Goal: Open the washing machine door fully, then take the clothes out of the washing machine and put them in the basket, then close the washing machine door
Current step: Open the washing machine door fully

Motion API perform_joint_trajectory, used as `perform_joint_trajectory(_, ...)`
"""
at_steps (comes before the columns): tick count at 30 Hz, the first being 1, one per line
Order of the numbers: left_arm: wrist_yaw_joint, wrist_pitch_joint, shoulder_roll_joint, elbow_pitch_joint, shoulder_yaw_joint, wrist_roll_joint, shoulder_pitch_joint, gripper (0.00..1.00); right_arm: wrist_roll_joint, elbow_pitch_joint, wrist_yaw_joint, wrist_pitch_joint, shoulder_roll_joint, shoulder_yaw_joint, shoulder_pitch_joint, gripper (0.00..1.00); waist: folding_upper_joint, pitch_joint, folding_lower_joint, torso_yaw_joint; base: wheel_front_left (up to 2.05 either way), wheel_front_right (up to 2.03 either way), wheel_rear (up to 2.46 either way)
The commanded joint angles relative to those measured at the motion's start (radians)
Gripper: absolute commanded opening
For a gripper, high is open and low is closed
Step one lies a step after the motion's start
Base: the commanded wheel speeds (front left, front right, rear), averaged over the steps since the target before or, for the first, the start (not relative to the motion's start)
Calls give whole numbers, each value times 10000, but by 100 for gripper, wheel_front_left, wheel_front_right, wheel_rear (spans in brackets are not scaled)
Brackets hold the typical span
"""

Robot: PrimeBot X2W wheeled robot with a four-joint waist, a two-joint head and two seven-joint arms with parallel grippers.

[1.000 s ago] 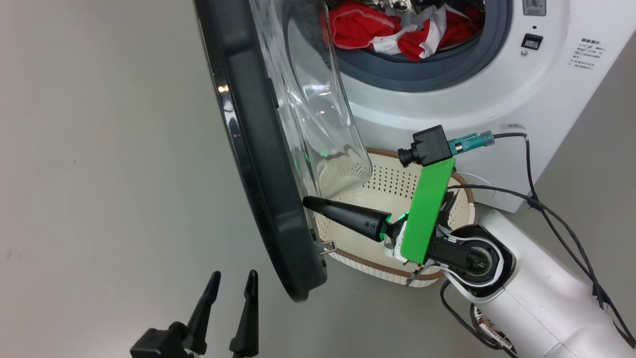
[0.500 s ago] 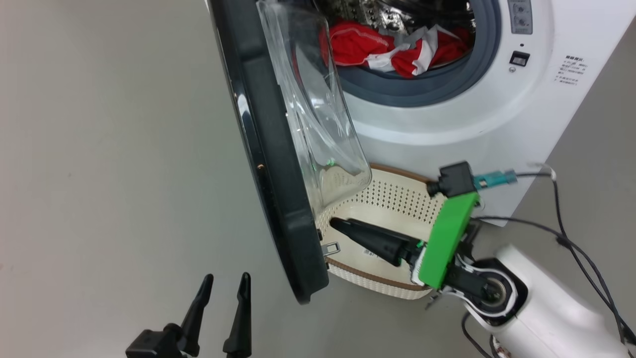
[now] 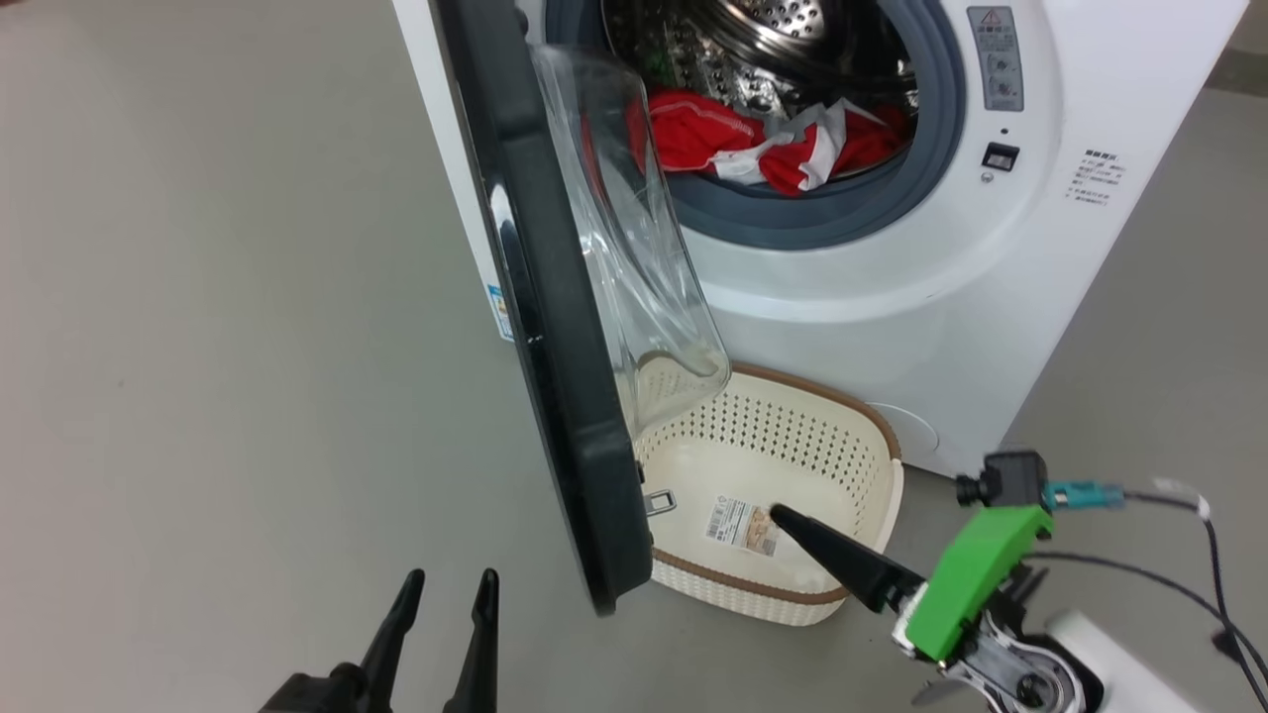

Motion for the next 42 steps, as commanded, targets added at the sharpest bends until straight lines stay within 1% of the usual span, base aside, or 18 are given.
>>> perform_joint_trajectory(1, -77, -120, 77, -133, 389, 140, -21, 100, -60, -161, 77, -293, -98, -12, 198, 100, 0, -105, 0, -56, 0, 0, 0)
perform_joint_trajectory(7, -215, -120, 77, 51, 461, 284, -66, 100, -120, -22, 77, -1033, -381, -151, 818, 100, 0, -250, 0, -112, 0, 0, 0)
perform_joint_trajectory(10, -265, -120, 77, 122, 503, 334, -49, 100, -502, 116, 77, -1548, -599, -25, 1005, 100, 0, -343, 0, -143, 0, 0, 0)
perform_joint_trajectory(11, -265, -120, 77, 122, 503, 334, -49, 100, -502, 116, 77, -1548, -599, -25, 1005, 100, 0, -343, 0, -143, 0, 0, 0)
perform_joint_trajectory(12, -296, -120, 77, 167, 524, 365, -29, 100, -734, 262, 77, -1992, -699, 77, 1093, 100, 0, -397, 0, -165, 0, 0, 0)
perform_joint_trajectory(13, -296, -120, 77, 167, 524, 365, -29, 100, -734, 262, 77, -1992, -699, 77, 1093, 100, 0, -397, 0, -165, 0, 0, 0)
perform_joint_trajectory(23, -366, -120, 77, 258, 652, 422, 36, 100, -2185, 1077, 77, -4138, -1305, 1252, 855, 100, 0, -520, 0, -357, 0, 0, 0)
perform_joint_trajectory(28, -374, -120, 77, 251, 716, 440, 53, 100, -2896, 1368, 77, -4574, -1394, 1340, 605, 100, 0, -482, 0, -501, 0, 0, 0)
perform_joint_trajectory(30, -368, -120, 77, 239, 732, 444, 30, 100, -3411, 1288, 77, -4592, -1344, 848, 533, 100, 0, -436, 0, -571, 0, 0, 0)
perform_joint_trajectory(34, -351, -120, 77, 225, 737, 438, -21, 100, -4985, 915, 77, -4597, -1073, -506, 810, 100, 0, -371, 0, -651, 0, 0, 0)
perform_joint_trajectory(37, -343, -120, 77, 223, 732, 429, -56, 100, -6273, 600, 77, -4599, -763, -1536, 1168, 100, 0, -345, 0, -670, 0, 0, 0)
perform_joint_trajectory(42, -350, -120, 77, 223, 719, 445, -78, 100, -8400, 54, 77, -4600, -203, -2902, 1779, 100, 0, -346, 0, -659, 0, 0, 0)
